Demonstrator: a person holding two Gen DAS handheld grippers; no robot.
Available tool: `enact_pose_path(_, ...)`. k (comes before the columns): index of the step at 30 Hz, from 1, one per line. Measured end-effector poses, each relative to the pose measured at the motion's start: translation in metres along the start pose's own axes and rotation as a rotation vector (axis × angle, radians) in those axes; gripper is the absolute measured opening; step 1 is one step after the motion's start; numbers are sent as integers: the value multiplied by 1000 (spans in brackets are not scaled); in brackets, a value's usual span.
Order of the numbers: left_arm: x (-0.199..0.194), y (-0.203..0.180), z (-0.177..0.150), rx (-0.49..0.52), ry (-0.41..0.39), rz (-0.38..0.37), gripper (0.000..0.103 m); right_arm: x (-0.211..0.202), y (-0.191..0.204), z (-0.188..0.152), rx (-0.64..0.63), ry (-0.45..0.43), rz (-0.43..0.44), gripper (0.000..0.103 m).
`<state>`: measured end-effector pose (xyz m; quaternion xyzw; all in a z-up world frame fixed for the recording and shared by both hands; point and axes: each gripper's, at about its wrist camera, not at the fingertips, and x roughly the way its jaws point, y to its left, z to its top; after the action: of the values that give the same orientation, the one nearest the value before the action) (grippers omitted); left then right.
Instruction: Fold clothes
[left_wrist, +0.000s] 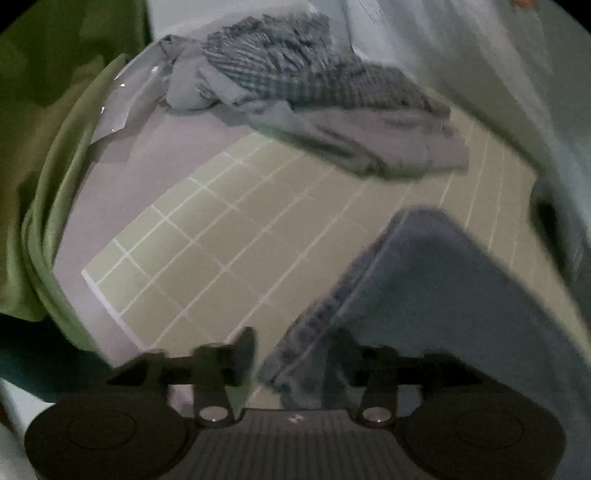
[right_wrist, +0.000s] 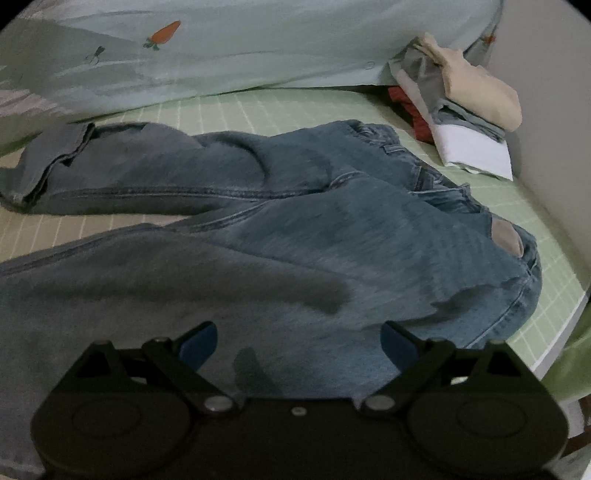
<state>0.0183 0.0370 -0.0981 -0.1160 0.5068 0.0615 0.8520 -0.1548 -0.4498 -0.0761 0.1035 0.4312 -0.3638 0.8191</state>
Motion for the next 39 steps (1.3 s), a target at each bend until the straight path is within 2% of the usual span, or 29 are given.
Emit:
enact_pose_path(3,8,-3,16,-4,-9,-35,63,0,6,-2,-20,14,-3,96)
enact_pose_path(9,42,-13,37,23,70,-122,63,-4,25,-6,-66,26,-3,96)
enact_pose_path(13,51,-25,41,73,75,-166,66,-9,38,-10,-83,27,-11,96)
enact_pose_path(15,54,-31,44,101,73,-190,62,-11,44,-12,-79,27,-20,96)
enact_pose_path(17,56,-36,45,127,72,-202,30,-12,46,-13,-66,29,-31,96)
enact_pose_path(19,56,-40,45,155,65,-196,14,-12,49,-13,-47,35,-40,96)
enact_pose_path(20,56,-41,44,169,60,-192,12,-12,50,-14,-40,38,-44,96)
enact_pose_path(24,46,-30,43,175,20,-138,11,-13,59,-17,-42,43,-44,96)
enact_pose_path(30,43,13,57,132,-20,15,11,-18,71,-26,-81,51,-27,96)
enact_pose_path(33,44,28,61,126,-5,34,20,-20,71,-29,-98,55,-19,96)
enact_pose_path(34,42,27,61,129,-9,36,28,-21,71,-30,-103,56,-16,96)
enact_pose_path(36,39,23,60,144,-21,45,51,-22,68,-31,-100,55,-11,96)
enact_pose_path(37,36,19,59,145,-33,47,69,-23,67,-31,-98,54,-8,96)
enact_pose_path(38,32,13,57,146,-49,39,77,-23,64,-32,-97,48,-4,97)
enact_pose_path(39,29,7,55,147,-65,31,79,-23,62,-32,-95,43,0,99)
